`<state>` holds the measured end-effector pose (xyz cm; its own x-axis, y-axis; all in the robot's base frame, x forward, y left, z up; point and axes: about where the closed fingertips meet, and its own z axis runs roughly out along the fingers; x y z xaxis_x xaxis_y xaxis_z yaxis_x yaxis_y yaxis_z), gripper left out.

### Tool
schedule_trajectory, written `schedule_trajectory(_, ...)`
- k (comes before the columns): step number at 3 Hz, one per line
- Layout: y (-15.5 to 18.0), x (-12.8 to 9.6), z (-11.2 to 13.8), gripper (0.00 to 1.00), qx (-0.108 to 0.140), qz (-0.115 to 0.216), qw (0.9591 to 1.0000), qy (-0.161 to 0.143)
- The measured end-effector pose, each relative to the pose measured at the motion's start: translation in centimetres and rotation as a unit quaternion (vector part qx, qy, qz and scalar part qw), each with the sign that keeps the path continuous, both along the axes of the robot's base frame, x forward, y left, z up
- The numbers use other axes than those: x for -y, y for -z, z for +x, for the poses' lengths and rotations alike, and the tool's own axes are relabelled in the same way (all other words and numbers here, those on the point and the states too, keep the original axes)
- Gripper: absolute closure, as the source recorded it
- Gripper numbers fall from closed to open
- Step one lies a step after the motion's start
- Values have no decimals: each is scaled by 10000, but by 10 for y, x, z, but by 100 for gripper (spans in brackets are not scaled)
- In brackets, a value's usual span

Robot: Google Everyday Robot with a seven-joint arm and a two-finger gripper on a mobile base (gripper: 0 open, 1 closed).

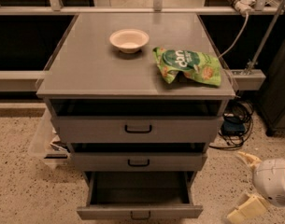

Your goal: Close bottom drawer

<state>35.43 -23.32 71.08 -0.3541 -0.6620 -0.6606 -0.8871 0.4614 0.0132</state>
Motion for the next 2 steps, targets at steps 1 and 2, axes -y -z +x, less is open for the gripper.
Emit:
schedule_trajectory(1, 0, 0, 0, 0, -3, -9, 10000, -3)
schedule_trajectory(2, 23, 4, -8, 0, 11, 230, 9996, 172)
